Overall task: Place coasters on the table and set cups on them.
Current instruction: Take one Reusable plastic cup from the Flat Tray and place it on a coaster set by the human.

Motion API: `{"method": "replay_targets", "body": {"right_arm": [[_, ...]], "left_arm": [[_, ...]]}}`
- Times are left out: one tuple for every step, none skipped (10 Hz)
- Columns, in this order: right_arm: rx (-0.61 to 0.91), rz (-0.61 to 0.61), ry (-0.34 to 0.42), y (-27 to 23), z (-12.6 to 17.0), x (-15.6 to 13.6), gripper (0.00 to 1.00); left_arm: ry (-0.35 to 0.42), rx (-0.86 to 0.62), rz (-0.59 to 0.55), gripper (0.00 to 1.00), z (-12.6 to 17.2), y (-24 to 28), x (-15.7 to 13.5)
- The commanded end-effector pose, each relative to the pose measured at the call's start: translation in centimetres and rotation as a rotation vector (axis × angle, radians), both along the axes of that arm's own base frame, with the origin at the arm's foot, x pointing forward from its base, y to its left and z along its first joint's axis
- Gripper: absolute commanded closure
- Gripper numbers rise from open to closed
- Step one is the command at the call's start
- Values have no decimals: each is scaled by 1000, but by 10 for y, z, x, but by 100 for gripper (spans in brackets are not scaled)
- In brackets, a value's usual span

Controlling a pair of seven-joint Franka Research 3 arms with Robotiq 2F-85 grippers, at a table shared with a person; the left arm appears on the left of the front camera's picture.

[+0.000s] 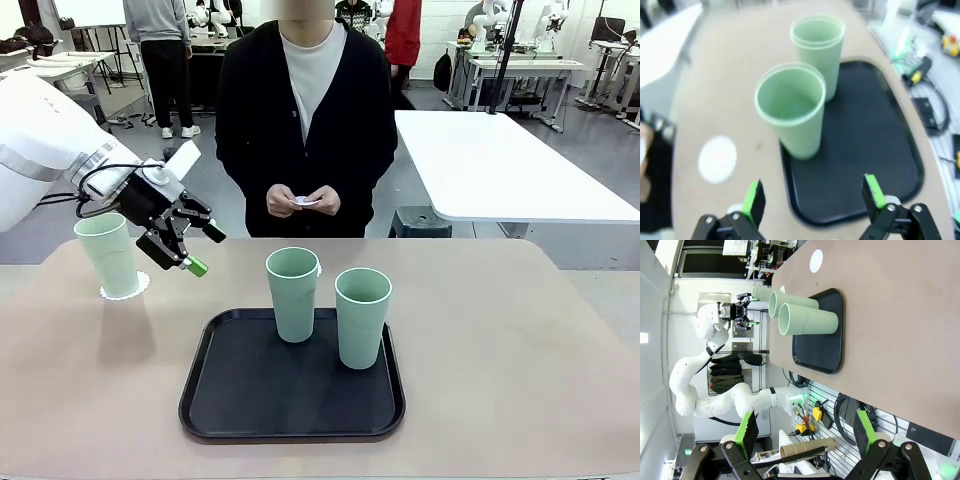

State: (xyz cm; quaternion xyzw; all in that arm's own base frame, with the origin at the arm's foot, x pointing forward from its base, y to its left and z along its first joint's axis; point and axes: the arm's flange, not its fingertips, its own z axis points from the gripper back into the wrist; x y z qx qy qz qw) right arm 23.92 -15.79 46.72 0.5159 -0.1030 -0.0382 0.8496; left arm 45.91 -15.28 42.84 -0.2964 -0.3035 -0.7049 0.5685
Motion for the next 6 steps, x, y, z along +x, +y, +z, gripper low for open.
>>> {"method": "replay_targets", "body": {"right_arm": [[8,4,-4,-1,0,0,0],[8,4,-4,-1,0,0,0],[8,4,-4,-1,0,0,0],[8,4,-4,-1,0,0,0],[8,4,-4,-1,0,0,0],[8,4,-4,-1,0,0,0]], "left_arm": [[-1,-204,-18,0,-28,22,-2],[-41,-265,27,0,-42,23,-10],[-96,-278,100,0,-53,22,-15],[-115,-296,138,0,-60,22,-12],[-83,-309,194,0,-73,20,-15],[-36,-285,212,0,-79,17,-14]]}}
